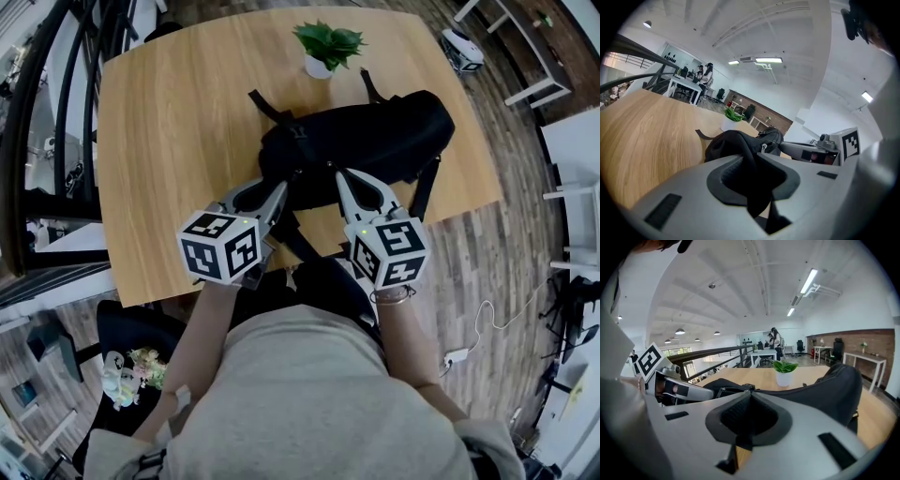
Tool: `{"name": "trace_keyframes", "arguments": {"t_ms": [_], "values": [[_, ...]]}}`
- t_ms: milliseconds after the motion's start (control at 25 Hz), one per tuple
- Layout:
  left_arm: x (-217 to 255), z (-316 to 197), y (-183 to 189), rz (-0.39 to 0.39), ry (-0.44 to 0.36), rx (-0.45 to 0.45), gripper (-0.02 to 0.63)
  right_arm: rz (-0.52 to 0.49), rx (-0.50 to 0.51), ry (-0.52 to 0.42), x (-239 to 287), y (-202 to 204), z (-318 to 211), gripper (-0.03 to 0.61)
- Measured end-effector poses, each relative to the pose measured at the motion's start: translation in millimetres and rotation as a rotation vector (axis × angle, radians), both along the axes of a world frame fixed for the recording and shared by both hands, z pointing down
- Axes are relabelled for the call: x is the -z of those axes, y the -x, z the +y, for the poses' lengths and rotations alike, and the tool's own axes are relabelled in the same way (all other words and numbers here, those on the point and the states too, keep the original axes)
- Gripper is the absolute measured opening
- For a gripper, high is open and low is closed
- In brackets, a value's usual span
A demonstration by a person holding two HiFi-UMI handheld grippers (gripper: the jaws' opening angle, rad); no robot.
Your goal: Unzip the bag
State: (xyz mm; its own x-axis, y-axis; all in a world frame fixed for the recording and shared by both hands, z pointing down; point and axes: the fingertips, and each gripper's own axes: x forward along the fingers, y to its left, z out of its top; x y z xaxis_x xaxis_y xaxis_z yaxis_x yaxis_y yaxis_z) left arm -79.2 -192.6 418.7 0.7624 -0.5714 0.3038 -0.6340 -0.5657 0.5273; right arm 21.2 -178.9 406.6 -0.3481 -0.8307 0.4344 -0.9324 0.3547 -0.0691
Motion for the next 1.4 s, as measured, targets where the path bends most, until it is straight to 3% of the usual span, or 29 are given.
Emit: {"name": "trace_keyframes", "arguments": {"t_ms": [160, 560, 1280, 1400], "values": [[-1, -3, 1, 0.004, 0.007, 0.03, 0.071, -0.011, -0.002, 0.001, 0, -12, -5, 0.012], [-5, -11, 7, -0.019, 0.024, 0.208, 0.071, -0.018, 0.024, 0.01, 2, -61, -25, 0.011], [-14, -10, 11, -0.134, 0.027, 0.489, 0.072, -0.022, 0.187, -0.004, 5, -109, -47, 0.011], [-15, -9, 10, -0.186, 0.018, 0.543, 0.08, -0.041, 0.219, 0.0, 4, -111, -49, 0.009]]}}
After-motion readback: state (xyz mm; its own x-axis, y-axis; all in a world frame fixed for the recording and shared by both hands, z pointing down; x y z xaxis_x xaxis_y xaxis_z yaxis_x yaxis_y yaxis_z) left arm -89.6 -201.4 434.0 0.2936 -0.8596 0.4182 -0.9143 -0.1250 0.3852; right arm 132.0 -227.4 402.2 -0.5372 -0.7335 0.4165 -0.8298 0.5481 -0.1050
